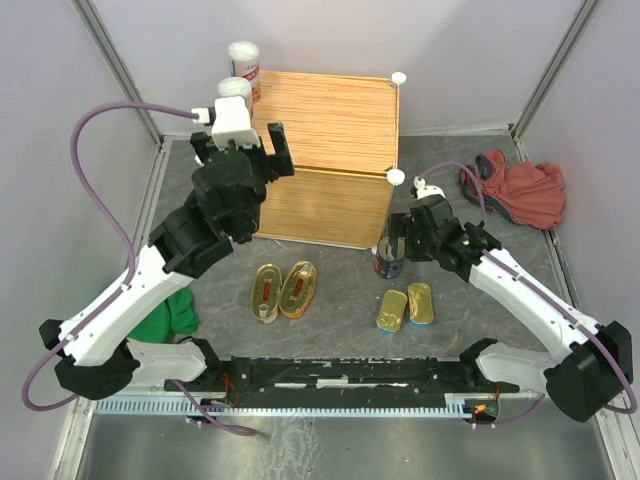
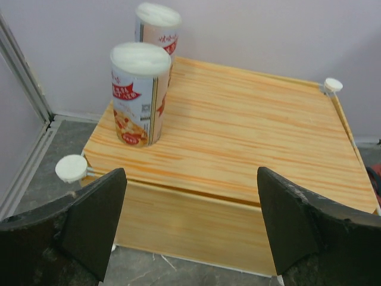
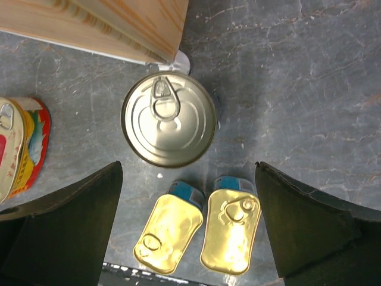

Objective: Place and organize the canned foods onto the counter

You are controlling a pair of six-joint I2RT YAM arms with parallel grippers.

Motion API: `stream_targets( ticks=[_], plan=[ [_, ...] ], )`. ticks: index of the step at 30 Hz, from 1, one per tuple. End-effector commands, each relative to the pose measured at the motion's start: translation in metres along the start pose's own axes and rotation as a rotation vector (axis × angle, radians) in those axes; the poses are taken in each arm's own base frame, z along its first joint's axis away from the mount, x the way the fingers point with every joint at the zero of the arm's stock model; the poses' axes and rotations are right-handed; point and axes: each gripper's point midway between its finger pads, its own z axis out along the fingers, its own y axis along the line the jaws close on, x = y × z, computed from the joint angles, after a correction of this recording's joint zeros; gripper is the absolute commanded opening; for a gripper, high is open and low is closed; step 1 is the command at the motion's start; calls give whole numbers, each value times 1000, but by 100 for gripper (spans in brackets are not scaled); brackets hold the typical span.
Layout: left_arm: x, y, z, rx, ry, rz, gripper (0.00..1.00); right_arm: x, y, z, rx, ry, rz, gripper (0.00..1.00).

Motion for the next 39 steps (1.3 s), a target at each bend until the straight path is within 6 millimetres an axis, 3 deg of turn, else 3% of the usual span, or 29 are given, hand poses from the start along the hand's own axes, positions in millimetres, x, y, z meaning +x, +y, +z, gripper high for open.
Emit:
stream_targets(
  ticks=[1, 12, 18, 39],
  plan=[
    [-3, 11, -20, -44, -33, -81, 95, -18, 4, 15, 11, -80, -36, 100],
    [31, 6, -39, -8, 23, -64, 95, -12, 17, 49, 0, -81, -64, 100],
    [38, 7, -44, 0, 38, -56, 95, 0, 19, 58, -7, -64, -67, 100],
    [31, 5, -51, 10, 28, -55, 94, -7, 35, 36, -55, -101, -72, 99]
  ],
)
